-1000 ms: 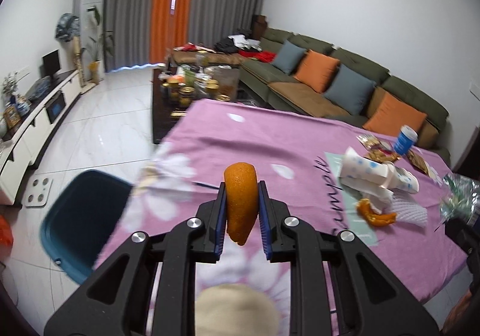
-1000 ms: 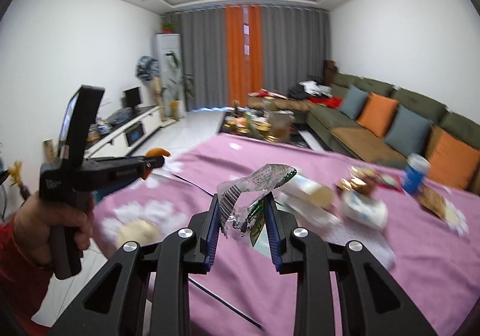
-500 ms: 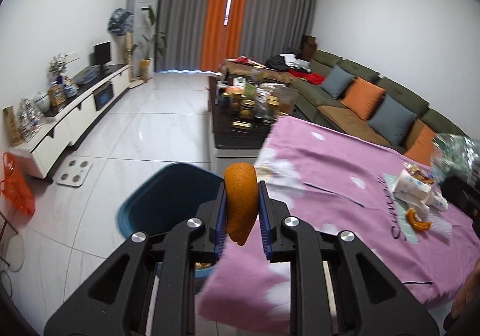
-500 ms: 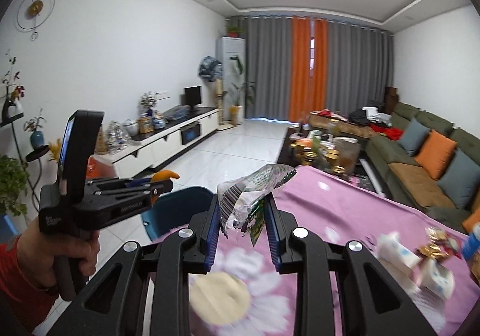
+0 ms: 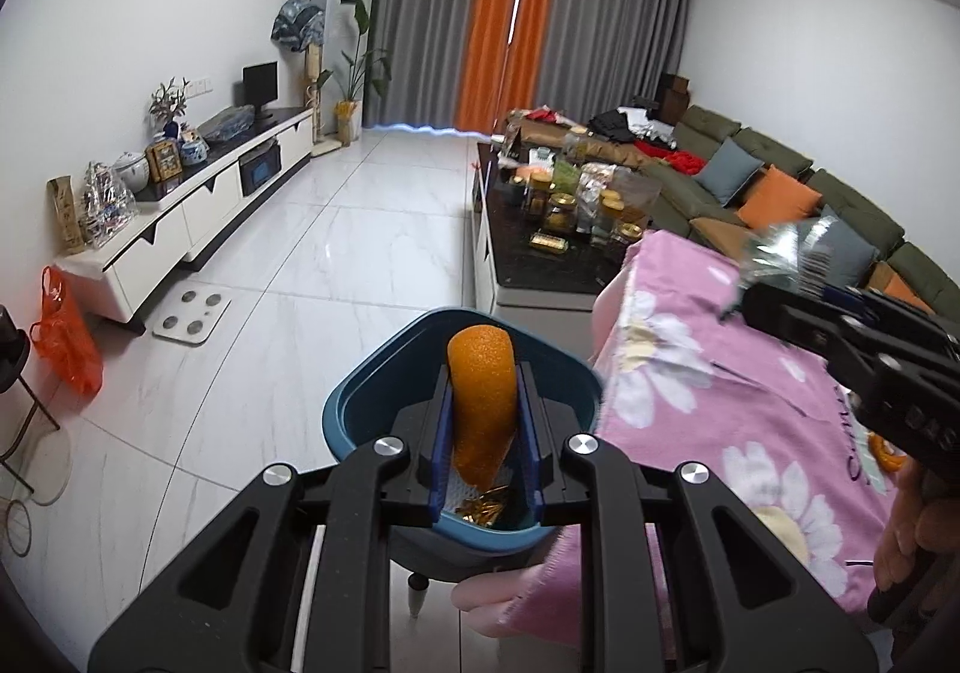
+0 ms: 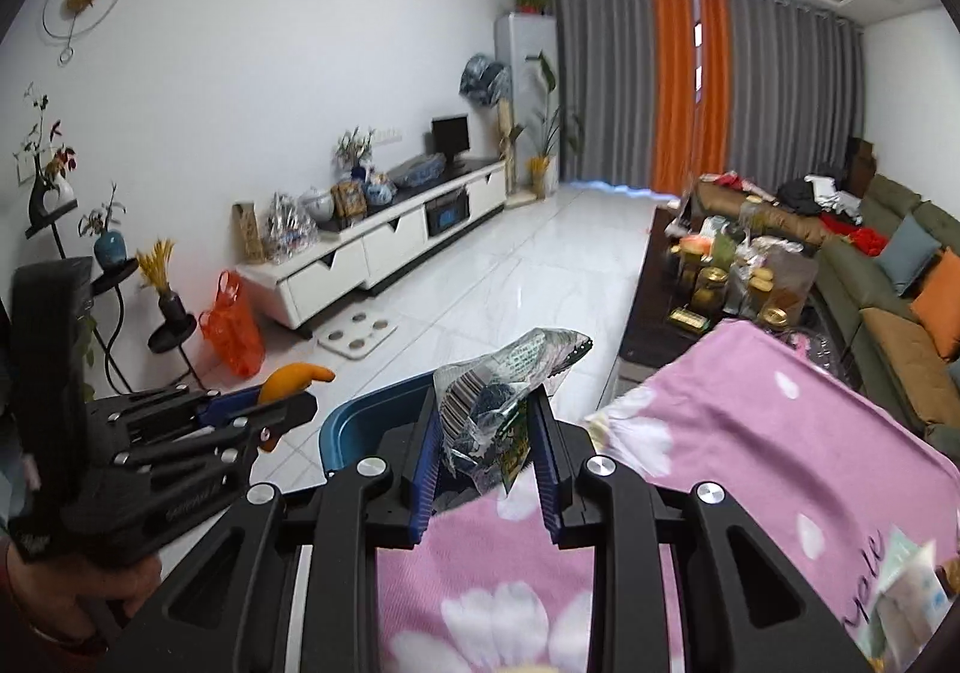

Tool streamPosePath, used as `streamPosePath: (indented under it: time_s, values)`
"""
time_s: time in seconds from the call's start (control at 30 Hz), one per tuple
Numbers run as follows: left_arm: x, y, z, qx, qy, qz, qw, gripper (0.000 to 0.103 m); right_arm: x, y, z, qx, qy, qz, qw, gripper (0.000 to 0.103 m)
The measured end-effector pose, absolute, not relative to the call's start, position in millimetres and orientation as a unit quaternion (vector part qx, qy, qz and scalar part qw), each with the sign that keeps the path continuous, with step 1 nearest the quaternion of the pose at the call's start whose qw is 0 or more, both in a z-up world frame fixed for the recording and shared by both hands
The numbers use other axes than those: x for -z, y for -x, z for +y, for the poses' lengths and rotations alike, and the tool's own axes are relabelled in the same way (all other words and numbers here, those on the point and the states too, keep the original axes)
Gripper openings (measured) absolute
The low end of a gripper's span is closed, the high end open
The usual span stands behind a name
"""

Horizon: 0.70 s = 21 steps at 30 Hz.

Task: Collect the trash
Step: 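Carry the orange peel and plastic bag over the teal bin with both tools, then open both tools to drop the peel and bag into the bin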

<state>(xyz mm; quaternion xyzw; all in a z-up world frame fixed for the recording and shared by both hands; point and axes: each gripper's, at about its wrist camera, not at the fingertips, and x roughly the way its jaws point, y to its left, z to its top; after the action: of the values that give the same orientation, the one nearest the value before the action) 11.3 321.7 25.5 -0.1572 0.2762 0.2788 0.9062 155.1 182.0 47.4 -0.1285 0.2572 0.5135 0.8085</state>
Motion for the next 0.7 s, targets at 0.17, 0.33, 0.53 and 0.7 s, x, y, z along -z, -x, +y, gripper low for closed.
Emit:
streamPosePath:
  time_s: [0.17,0.33,0.53,0.7]
  values:
    - [-7,-33,336,-0.287,0.159,0.301,0.895,0.019,-26,-172,220,-0.523,0.142,0.309,0.781,0.026]
    - [19,-63,348,-0.292,0.159,0.331,0.883,0.019,-2,-186,251,-0.523,0.149,0.351,0.763,0.026]
    - [45,-92,360,-0.296,0.165,0.356,0.871,0.019,21,-203,281,-0.52,0.16,0.391,0.742,0.026]
    - [62,-110,374,-0.298,0.168,0.376,0.861,0.019,38,-207,297,-0.516,0.174,0.424,0.723,0.026]
